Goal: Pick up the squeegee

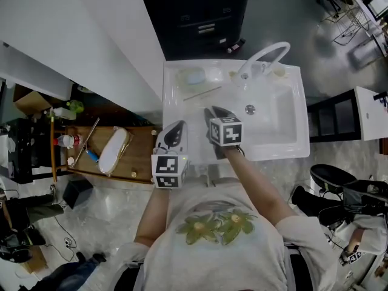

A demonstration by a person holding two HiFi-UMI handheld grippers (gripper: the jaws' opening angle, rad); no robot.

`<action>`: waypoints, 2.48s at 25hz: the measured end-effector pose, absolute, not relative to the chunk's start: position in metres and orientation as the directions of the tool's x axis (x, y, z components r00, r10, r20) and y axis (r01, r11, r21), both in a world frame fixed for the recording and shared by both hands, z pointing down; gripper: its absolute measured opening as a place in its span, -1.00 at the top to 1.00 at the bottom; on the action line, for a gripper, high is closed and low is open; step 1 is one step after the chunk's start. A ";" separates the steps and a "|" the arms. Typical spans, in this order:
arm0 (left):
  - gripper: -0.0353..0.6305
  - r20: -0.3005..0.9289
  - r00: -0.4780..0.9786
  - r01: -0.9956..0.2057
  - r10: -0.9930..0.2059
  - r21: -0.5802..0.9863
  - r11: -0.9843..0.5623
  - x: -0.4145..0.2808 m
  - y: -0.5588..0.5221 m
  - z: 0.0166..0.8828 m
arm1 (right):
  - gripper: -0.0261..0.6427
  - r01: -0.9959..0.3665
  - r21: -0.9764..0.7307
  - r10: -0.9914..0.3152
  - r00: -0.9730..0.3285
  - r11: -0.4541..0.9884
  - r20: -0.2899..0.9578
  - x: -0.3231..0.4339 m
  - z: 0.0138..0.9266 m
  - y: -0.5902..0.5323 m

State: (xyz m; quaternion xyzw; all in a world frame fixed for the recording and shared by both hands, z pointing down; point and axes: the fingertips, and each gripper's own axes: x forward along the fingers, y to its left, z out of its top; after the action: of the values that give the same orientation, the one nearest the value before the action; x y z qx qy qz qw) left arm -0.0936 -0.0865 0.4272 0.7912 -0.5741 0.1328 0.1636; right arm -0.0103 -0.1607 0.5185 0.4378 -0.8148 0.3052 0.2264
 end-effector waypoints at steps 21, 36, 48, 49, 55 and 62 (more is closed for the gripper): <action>0.87 0.355 0.293 -0.956 -0.888 0.106 -0.274 -0.048 -0.047 0.396 | 0.63 -0.765 -0.360 -0.593 -0.643 0.535 0.484 0.015 0.438 -0.105; 0.87 0.272 0.278 -0.957 -0.921 0.165 -0.240 -0.032 -0.021 0.362 | 0.63 -0.701 -0.360 -0.584 -0.713 0.616 0.388 0.010 0.387 -0.072; 0.87 0.292 0.269 -0.961 -0.918 0.142 -0.237 -0.022 -0.011 0.369 | 0.63 -0.703 -0.394 -0.589 -0.712 0.593 0.383 0.018 0.398 -0.050; 0.87 0.289 0.268 -0.962 -0.919 0.140 -0.236 -0.021 -0.011 0.368 | 0.63 -0.704 -0.391 -0.592 -0.710 0.593 0.381 0.019 0.398 -0.048; 0.87 0.287 0.257 -0.965 -0.923 0.126 -0.229 -0.018 -0.011 0.366 | 0.63 -0.707 -0.357 -0.605 -0.707 0.611 0.365 0.023 0.395 -0.041; 0.87 0.283 0.252 -0.967 -0.926 0.120 -0.226 -0.016 -0.012 0.364 | 0.63 -0.707 -0.324 -0.621 -0.707 0.629 0.338 0.026 0.384 -0.038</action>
State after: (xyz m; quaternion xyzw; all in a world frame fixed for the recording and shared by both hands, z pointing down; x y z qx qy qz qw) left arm -0.0161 -0.0123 0.3642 0.7794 -0.6070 0.0757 0.1357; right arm 0.0258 -0.0377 0.3838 0.3702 -0.8971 0.2207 0.0974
